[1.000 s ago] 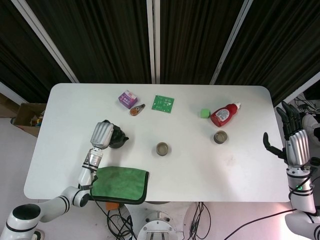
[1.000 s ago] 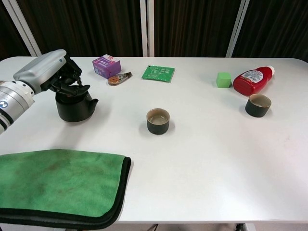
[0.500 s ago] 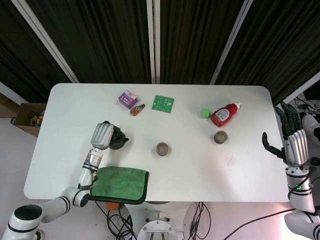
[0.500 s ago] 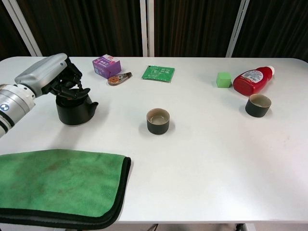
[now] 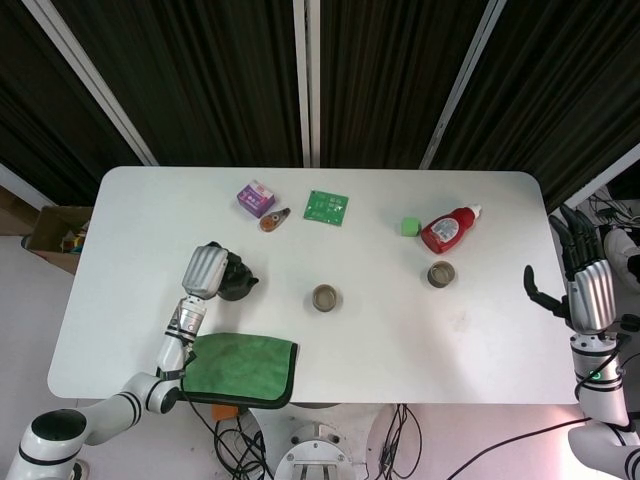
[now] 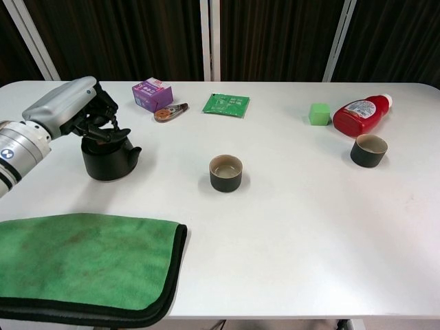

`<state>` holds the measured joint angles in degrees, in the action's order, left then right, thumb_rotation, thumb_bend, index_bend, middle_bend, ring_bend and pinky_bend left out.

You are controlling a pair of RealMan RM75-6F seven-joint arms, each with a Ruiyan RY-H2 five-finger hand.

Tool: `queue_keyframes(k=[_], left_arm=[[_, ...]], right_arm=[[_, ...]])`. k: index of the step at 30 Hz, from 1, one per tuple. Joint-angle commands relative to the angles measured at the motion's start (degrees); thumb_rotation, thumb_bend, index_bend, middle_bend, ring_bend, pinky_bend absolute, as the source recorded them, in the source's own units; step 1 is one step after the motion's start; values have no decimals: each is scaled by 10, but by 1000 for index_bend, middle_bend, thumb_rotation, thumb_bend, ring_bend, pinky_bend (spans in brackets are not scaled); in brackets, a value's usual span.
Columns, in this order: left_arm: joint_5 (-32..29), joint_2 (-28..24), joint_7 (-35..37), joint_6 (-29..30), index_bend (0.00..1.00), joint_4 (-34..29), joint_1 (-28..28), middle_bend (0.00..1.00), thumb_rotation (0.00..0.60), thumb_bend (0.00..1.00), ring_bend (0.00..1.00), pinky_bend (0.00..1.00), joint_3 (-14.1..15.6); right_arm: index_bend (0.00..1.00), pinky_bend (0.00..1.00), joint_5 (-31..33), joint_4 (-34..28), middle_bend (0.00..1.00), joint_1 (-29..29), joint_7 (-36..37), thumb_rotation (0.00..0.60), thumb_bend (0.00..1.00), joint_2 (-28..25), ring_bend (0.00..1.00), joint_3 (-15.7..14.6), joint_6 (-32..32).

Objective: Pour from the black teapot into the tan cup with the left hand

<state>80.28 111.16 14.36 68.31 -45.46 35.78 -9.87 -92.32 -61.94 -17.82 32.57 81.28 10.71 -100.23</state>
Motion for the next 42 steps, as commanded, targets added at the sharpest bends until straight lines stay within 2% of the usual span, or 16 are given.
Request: queue_keyframes(k=[1, 7, 11, 13, 20, 32, 42], left_arm=[[0, 1, 2, 0, 970, 2, -1, 1000, 600, 124, 896, 490, 0], [4, 4, 15, 2, 966, 7, -1, 1000, 588, 36, 894, 491, 0], [7, 4, 24, 3, 960, 10, -1, 1000, 494, 3, 889, 490, 1], [8, 4, 28, 5, 958, 12, 0, 1000, 455, 0, 887, 490, 1], [9, 5, 34, 9, 942, 15, -1, 999, 427, 0, 876, 490, -1], [15, 4, 38, 12, 852, 20, -2, 921, 293, 0, 809, 490, 4], [21, 4, 31, 12, 836, 28, -1, 897, 265, 0, 797, 497, 9]], right_arm=[[0, 0, 0, 1, 7, 0, 0, 600, 477, 0, 0, -1, 0], [0, 0, 0, 0, 7, 1, 0, 600, 477, 0, 0, 0, -1], [0, 0, 1, 2, 7, 2, 0, 600, 477, 1, 0, -1, -1], [0, 0, 1, 3, 7, 2, 1, 600, 477, 2, 0, -1, 0], [0, 0, 1, 4, 7, 2, 1, 600, 477, 3, 0, -1, 0], [0, 0, 1, 1, 7, 1, -2, 600, 477, 3, 0, -1, 1], [0, 0, 0, -1, 7, 2, -2, 600, 477, 2, 0, -2, 1]])
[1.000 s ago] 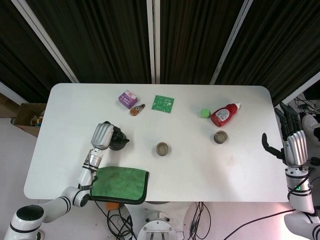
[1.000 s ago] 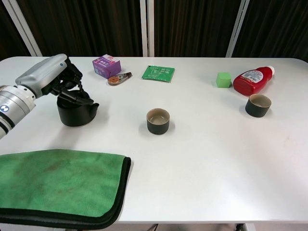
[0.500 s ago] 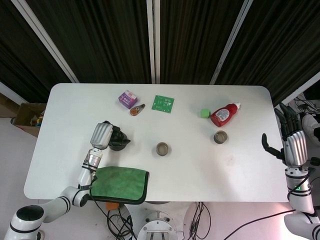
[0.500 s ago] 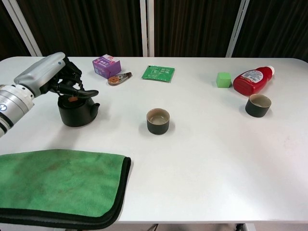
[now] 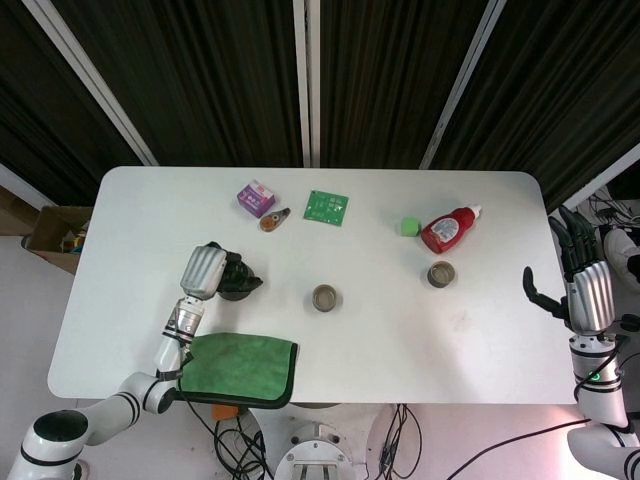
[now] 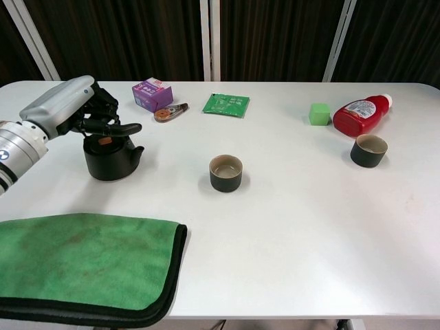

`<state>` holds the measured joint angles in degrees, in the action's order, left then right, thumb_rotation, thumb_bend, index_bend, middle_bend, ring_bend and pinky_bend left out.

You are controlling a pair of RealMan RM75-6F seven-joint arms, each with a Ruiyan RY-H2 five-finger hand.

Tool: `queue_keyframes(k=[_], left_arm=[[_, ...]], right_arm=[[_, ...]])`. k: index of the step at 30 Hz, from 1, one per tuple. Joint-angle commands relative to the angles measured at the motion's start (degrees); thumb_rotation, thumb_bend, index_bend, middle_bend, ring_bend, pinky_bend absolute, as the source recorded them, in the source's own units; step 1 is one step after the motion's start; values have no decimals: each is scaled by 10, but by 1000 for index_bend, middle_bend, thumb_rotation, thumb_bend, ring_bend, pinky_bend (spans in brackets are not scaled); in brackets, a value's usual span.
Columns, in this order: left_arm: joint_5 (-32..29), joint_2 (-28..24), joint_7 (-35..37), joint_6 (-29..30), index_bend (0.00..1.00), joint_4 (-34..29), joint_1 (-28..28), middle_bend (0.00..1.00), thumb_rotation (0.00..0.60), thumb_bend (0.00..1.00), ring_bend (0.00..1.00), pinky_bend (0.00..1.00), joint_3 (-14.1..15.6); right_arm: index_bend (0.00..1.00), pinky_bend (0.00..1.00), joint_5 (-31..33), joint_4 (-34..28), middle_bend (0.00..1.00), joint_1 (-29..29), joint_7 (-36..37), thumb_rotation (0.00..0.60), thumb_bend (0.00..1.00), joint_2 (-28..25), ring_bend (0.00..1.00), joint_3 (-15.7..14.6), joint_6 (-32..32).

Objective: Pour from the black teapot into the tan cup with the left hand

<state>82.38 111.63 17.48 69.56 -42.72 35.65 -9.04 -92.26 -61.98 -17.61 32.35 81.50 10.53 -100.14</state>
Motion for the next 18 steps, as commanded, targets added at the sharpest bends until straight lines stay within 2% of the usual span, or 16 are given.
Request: queue_keyframes(k=[1, 18], left_arm=[[1, -1, 0, 0, 832, 0, 0, 892, 262, 0, 794, 497, 1], [7, 5, -6, 1, 741, 18, 8, 780, 226, 0, 693, 468, 2]], right_arm=[[0, 0, 0, 0, 7, 0, 0, 600, 477, 0, 0, 0, 0], [0, 0, 4, 2, 7, 1, 2, 600, 477, 1, 0, 1, 3]])
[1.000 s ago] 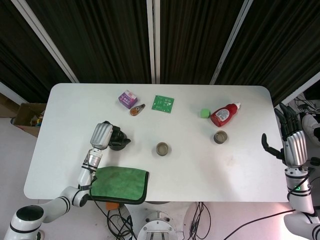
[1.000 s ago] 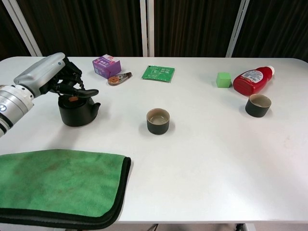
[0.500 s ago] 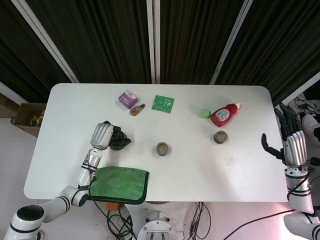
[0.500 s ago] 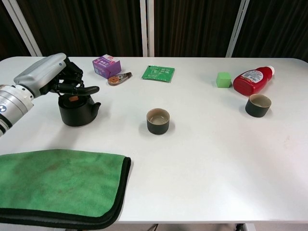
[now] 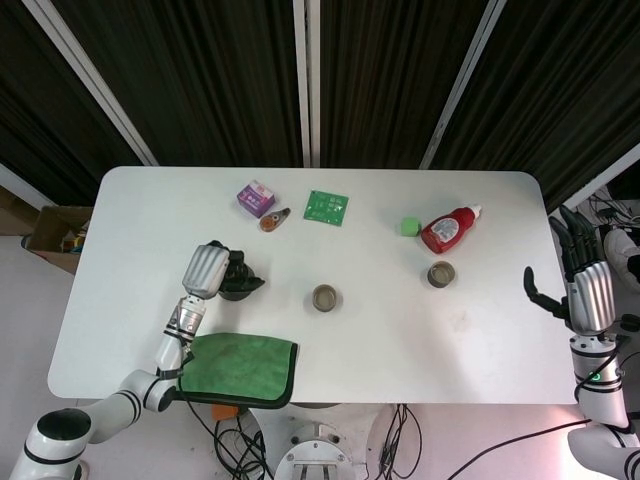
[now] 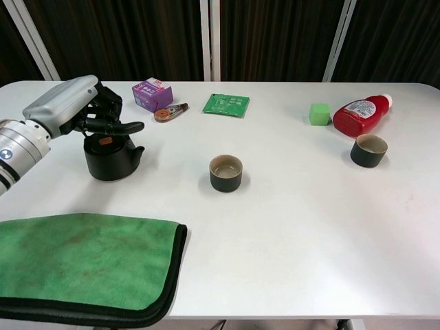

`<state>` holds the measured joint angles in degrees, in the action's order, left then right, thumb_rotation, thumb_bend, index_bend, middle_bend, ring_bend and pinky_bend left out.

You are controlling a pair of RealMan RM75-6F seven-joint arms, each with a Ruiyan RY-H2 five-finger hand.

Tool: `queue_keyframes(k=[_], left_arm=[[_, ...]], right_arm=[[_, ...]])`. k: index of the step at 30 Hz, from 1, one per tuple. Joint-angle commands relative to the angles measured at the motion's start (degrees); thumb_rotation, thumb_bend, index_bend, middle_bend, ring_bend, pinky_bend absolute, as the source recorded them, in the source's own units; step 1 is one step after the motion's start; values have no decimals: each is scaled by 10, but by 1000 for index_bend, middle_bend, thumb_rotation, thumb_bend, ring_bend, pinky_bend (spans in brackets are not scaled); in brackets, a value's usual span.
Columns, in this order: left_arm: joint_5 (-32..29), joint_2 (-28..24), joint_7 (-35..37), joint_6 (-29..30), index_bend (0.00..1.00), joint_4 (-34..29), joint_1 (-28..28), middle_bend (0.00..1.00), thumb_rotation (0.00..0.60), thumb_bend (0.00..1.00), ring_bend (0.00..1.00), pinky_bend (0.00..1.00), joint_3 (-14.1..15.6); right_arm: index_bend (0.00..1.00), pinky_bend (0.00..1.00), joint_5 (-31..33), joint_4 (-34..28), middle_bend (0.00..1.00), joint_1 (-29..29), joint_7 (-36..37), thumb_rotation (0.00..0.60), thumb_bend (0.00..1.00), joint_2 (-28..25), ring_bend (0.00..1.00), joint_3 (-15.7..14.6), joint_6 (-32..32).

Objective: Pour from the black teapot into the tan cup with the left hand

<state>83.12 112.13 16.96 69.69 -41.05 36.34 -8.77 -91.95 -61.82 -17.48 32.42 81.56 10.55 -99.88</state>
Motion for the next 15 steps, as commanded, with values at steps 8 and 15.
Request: queue_keyframes(k=[8, 15], left_arm=[[0, 0, 1, 1, 720, 2, 2, 749, 200, 0, 632, 444, -1], [-1, 4, -1, -6, 662, 11, 3, 723, 191, 0, 584, 434, 1]], right_arm=[[0, 0, 1, 5, 7, 0, 2, 600, 477, 3, 0, 1, -1], [0, 0, 1, 5, 7, 1, 2, 600, 477, 2, 0, 1, -1]])
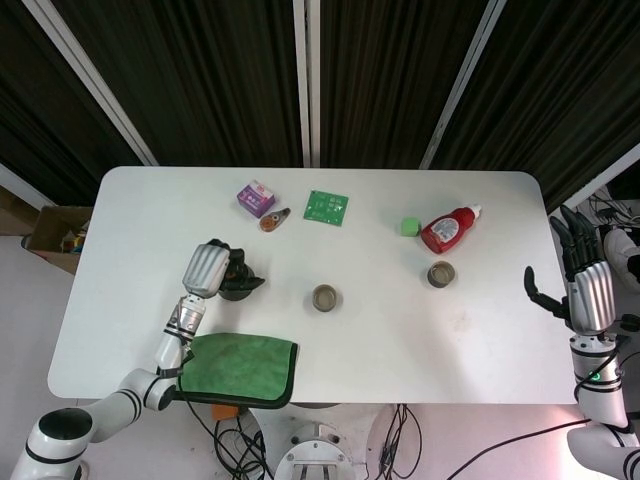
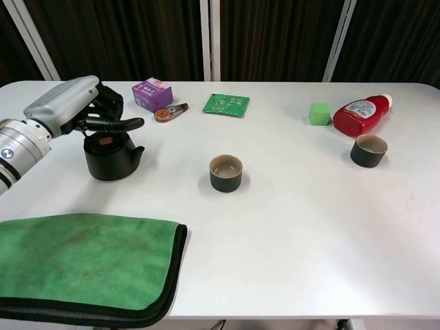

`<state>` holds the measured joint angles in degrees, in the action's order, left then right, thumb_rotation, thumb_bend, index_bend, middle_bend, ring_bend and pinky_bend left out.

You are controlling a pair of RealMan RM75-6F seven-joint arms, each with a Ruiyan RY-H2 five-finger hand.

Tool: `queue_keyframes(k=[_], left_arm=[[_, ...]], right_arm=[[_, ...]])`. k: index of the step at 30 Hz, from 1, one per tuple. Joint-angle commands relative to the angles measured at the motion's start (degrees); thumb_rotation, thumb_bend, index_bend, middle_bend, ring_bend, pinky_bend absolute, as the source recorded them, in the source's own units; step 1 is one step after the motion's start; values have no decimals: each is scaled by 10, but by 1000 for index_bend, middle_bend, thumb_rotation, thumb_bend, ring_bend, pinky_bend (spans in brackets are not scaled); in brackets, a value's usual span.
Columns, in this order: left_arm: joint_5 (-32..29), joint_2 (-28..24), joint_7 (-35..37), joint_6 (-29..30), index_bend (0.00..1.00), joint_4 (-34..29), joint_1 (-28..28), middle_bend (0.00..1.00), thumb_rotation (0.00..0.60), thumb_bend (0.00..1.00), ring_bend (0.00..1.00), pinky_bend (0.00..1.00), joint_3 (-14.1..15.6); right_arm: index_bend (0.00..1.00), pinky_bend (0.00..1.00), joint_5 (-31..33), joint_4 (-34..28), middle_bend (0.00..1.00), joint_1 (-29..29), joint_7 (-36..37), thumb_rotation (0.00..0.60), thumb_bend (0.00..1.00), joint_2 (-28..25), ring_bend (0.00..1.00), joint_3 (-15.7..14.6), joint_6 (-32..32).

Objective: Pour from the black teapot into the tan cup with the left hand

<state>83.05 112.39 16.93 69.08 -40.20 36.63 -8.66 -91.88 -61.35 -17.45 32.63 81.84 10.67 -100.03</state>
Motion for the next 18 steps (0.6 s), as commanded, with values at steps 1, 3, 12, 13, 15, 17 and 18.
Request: queue_keyframes(k=[1, 3, 12, 13, 15, 17, 18], left_arm=[[0, 2, -1, 0, 658, 4, 1, 719, 192, 0, 576, 433, 0], [1, 3, -1, 2, 657, 7, 1, 718, 193, 0, 572, 432, 0], [2, 2, 3, 9, 611, 11, 2, 663, 192, 0, 548, 430, -2], [2, 1, 3, 9, 600, 11, 2, 644, 190, 0, 542, 430, -2], [1, 0, 2, 8, 595, 11, 3, 632, 191, 0, 535, 428, -2], [0, -1, 1, 9, 593, 10, 2, 631, 194, 0, 519, 422, -3], [0, -1, 0, 10, 584, 10, 2, 627, 195, 0, 504, 417, -4]], right_arm=[[0, 0, 0, 0, 7, 1, 0, 600, 477, -1, 0, 0, 0], [0, 0, 1, 0, 7, 1, 0, 600, 477, -1, 0, 0, 1], [0, 0, 1, 0, 7, 0, 0, 600, 477, 1, 0, 0, 2], [0, 0, 1, 0, 7, 0, 0, 600, 477, 1, 0, 0, 2], [0, 0, 0, -1, 7, 0, -1, 600, 477, 1, 0, 0, 2], [0, 0, 0, -1, 7, 0, -2, 600, 477, 0, 0, 0, 1], [0, 0, 1, -2, 7, 0, -2, 600, 477, 0, 0, 0, 1]])
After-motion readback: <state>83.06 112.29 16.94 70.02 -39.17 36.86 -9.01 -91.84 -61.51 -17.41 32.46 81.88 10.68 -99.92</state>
